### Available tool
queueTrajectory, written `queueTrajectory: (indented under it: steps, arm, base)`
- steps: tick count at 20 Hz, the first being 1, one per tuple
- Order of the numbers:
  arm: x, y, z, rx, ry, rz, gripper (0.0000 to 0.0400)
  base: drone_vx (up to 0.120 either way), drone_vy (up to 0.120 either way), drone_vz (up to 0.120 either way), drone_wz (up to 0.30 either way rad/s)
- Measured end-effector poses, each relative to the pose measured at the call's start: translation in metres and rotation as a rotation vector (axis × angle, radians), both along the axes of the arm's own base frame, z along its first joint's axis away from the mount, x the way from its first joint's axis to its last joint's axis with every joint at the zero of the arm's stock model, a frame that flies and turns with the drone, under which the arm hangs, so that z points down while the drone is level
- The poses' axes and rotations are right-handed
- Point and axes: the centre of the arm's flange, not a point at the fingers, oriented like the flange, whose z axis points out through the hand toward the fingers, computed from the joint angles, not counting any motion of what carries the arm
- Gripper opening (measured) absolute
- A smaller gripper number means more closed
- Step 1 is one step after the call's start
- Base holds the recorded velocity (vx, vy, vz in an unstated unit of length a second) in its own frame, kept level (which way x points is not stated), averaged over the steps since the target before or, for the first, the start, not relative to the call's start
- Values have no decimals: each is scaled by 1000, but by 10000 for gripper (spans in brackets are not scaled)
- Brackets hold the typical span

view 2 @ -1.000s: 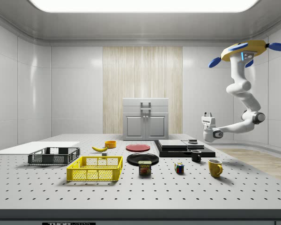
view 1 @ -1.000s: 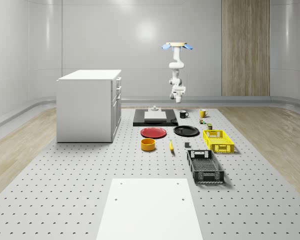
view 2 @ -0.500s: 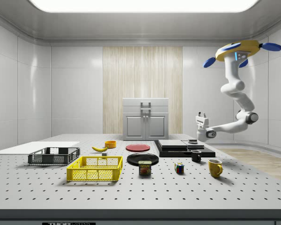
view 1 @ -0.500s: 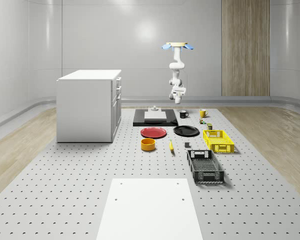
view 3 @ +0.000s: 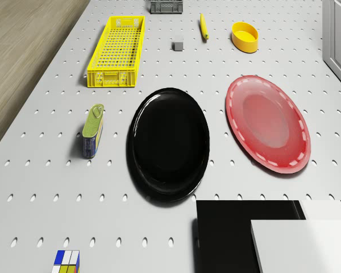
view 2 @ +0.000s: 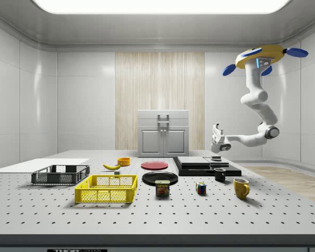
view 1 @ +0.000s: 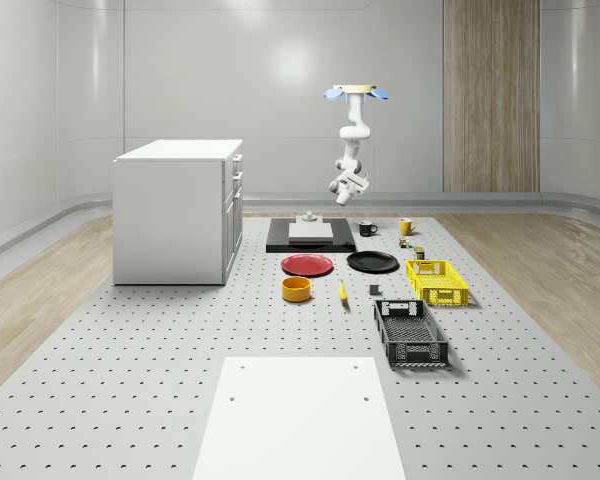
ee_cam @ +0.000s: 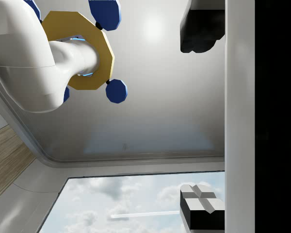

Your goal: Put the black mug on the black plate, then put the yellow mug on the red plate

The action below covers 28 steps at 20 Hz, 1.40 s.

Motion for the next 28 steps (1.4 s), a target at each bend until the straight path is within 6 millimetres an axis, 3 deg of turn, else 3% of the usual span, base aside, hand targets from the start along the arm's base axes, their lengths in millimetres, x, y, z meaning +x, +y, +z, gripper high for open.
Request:
queueTrajectory:
  steps: [3,6,10,14,20,28]
  arm:
    - [1,24,-30,-387,-1,-13,400]
    - [2,36,-77,-883,0,-30,400]
    - [4,16,-137,-1537,0,-55,400]
    - [5,-18,-166,-1983,2,-69,400]
    - [5,-47,-176,-2295,4,-73,400]
    - [5,-59,-178,-2419,5,-72,400]
  base:
    - [120,0,-107,0]
    - [120,0,-120,0]
    - [120,0,-120,0]
    - [60,0,-120,0]
    - [0,0,-120,0]
    - [-120,0,-120,0]
